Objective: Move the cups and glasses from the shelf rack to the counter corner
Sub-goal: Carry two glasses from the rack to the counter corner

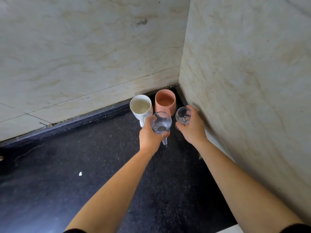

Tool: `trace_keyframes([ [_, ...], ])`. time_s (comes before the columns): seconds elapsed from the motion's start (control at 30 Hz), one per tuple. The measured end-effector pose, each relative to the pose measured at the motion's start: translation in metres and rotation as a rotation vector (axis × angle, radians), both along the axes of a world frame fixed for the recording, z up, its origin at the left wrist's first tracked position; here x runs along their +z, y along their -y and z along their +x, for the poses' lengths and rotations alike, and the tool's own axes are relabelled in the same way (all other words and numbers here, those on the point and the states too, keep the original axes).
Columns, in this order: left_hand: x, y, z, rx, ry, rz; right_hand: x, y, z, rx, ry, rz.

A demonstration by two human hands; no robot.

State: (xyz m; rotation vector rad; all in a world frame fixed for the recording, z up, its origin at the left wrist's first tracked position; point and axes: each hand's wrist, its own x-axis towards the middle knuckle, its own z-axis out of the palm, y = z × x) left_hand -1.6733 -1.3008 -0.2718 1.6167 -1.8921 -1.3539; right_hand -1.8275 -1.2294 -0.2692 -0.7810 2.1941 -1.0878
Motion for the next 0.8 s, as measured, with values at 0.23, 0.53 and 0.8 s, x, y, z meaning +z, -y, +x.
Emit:
trace_keyframes([
  [0.23,0.012,0.004,0.007,-0.114,0.084,-0.011,0.022,-0.005,0.002,0.057,-0.023,0.132],
  [0.53,0.146,0.034,0.106,-0.051,0.275,-0.473,0.131,0.025,0.039,0.219,-0.488,-0.048],
  [0.8,0.276,-0.011,0.322,0.381,0.689,-0.919,0.223,0.104,0.211,0.638,-0.693,-0.469],
])
